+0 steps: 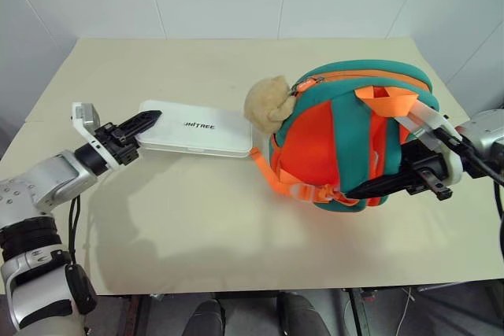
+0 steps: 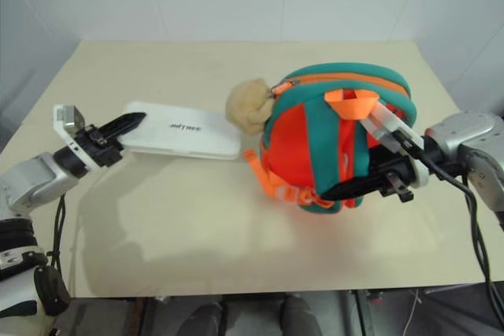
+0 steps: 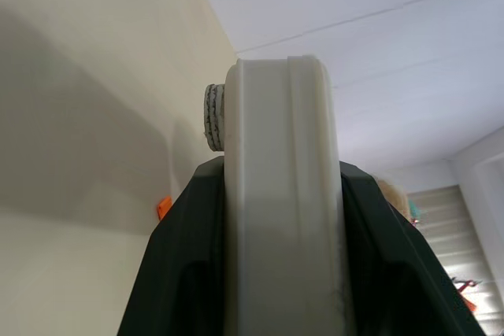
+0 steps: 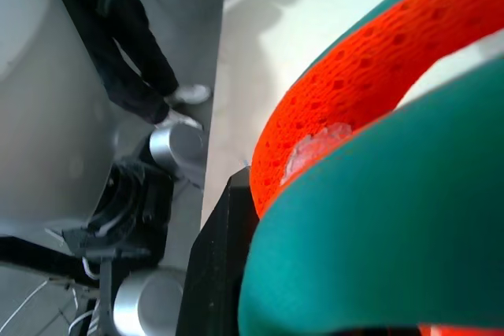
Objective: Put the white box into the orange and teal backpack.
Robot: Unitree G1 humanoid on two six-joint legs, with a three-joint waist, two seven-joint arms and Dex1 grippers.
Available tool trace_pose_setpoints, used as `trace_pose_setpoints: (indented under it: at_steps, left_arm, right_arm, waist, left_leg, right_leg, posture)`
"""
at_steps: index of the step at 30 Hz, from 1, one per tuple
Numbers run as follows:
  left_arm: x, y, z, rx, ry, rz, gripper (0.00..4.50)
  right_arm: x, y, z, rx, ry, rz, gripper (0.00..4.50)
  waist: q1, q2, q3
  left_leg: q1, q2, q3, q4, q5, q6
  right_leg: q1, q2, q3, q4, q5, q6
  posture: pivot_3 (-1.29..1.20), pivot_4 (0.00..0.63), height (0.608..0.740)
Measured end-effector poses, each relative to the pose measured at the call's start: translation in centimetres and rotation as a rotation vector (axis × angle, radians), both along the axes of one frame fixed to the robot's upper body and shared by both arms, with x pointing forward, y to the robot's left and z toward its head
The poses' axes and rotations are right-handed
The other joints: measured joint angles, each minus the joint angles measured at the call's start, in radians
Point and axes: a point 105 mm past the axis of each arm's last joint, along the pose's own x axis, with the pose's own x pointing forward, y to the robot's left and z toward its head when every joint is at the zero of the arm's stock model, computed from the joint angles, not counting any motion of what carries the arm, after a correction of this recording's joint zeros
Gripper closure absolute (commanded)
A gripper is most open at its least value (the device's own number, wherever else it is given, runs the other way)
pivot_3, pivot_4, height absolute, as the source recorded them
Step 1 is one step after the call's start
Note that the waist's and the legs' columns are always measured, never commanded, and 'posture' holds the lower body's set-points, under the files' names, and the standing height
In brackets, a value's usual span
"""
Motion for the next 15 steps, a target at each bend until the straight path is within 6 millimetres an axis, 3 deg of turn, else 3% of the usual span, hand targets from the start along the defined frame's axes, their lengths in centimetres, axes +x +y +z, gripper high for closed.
trace_pose_setpoints:
  at_steps: [7, 15]
  left_arm:
    - [2.2, -2.6, -0.6, 0.101, -0.102, -0.043, 3.12]
    - [4.2, -2.9, 0.9, 0.114, -0.191, -0.043, 3.12]
  right_arm:
    - [0.2, 0.2, 0.2, 0.011, 0.002, -0.015, 3.85]
    - [0.4, 0.0, 0.2, 0.006, -0.001, -0.036, 3.85]
  waist:
    - [0.0, 0.0, 0.0]
    - [-0.002, 0.0, 0.0]
  left_leg:
    - [0.0, 0.0, 0.0, 0.001, 0.0, 0.0]
    - [0.0, 0.0, 0.001, 0.001, -0.001, 0.002]
  right_leg:
    - [0.0, 0.0, 0.0, 0.001, 0.0, 0.0]
    - [0.0, 0.0, -0.001, 0.003, 0.0, 0.0]
  posture:
    - [0.0, 0.15, 0.74]
    - [0.0, 0.15, 0.74]
